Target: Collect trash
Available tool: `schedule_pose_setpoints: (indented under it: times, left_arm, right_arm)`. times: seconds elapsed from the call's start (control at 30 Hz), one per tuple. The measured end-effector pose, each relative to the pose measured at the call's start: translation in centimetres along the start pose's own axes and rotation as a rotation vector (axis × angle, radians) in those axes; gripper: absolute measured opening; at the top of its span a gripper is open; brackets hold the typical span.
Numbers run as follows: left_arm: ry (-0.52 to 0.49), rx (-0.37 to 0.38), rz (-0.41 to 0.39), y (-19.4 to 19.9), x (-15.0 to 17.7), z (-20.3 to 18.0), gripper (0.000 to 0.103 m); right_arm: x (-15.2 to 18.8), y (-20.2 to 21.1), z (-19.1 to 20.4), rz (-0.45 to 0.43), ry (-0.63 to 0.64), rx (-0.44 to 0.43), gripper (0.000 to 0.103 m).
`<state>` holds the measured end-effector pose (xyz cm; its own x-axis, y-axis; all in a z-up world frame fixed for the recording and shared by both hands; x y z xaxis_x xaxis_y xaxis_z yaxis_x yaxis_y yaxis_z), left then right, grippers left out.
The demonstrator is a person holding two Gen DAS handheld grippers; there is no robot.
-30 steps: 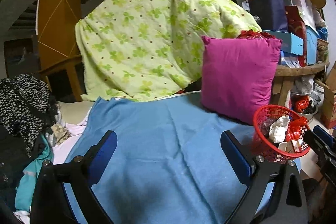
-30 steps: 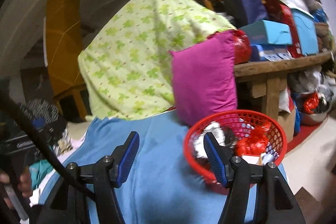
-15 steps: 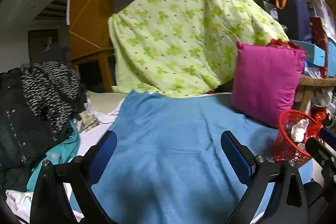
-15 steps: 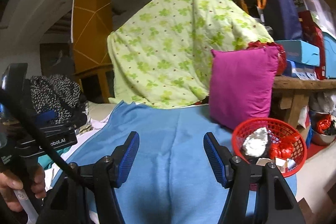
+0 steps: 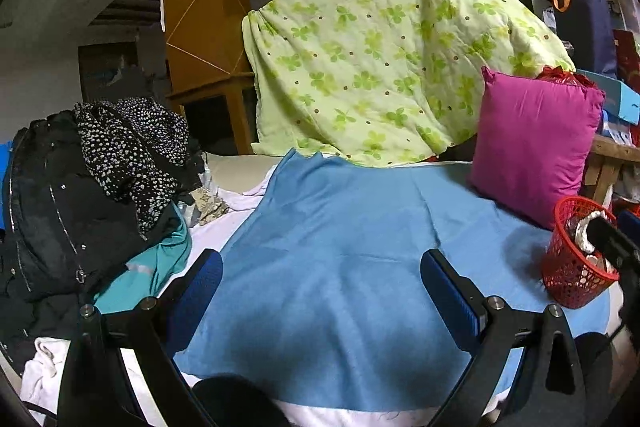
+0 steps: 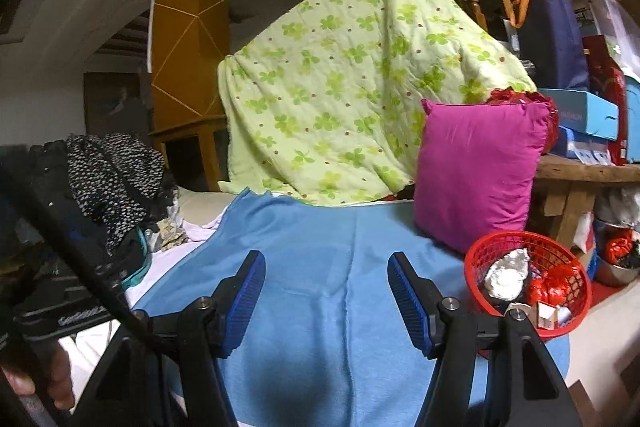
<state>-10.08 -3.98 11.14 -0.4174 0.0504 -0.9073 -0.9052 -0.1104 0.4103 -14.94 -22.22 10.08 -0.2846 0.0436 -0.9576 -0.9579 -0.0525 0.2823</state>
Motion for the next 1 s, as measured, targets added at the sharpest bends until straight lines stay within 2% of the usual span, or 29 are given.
schedule_pose_setpoints:
  times: [0.27, 0.57, 0.77, 1.0]
  left_arm:
    - [-0.036, 0.065, 0.051, 1.4, -0.1, -2.4, 0.099]
    - [-0.15, 0.173, 0.05, 3.3, -0.4, -8.5, 0.099]
    - [-0.188, 0.229, 0.043, 4.6, -1.1, -11.6, 0.099]
    - [-0.234, 0.248, 0.015, 6.1, -1.4, -13.6, 0.099]
  right_arm:
    - [0.0, 2.1, -3.7, 0.022, -0.027, 0.128, 0.067]
    - [-0.2, 6.1, -9.7, 0.015, -0.032, 0.293, 0.07]
    - [-0.3, 8.0, -12.1, 0.011, -0.035, 0.34, 0.071]
    - [-0.5, 9.3, -14.2, 0.0, -0.064, 0.362, 0.071]
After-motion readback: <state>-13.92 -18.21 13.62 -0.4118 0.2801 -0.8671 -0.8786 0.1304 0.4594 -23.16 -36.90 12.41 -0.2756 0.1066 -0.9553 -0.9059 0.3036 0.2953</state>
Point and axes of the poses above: each gripper's, at about its wrist camera, not at the fingertips, and y roughly against the way its jaws point, z to its left, x to its underside, the point moved 6 cm from there along -y, roughly the way its jaws point, and after that the axes turned 2 degrees about y, right-handed, at the moved point
